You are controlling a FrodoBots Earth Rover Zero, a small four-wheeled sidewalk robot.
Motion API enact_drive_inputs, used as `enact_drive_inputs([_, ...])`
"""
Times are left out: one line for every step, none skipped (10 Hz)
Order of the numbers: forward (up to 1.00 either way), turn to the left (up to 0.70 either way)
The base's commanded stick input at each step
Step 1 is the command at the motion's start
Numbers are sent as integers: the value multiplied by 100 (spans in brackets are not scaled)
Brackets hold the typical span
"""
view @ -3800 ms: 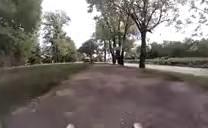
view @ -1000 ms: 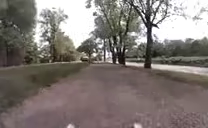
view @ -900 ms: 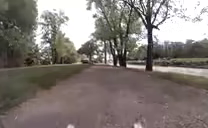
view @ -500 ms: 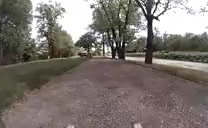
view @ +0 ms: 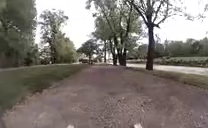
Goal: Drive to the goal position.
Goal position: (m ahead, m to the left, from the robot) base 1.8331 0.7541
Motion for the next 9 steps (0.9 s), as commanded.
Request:
enact_drive_inputs([100, 0])
enact_drive_inputs([100, 0])
enact_drive_inputs([100, 0])
enact_drive_inputs([100, 0])
enact_drive_inputs([100, 0])
enact_drive_inputs([100, 0])
enact_drive_inputs([100, 0])
enact_drive_inputs([100, 0])
enact_drive_inputs([100, 0])
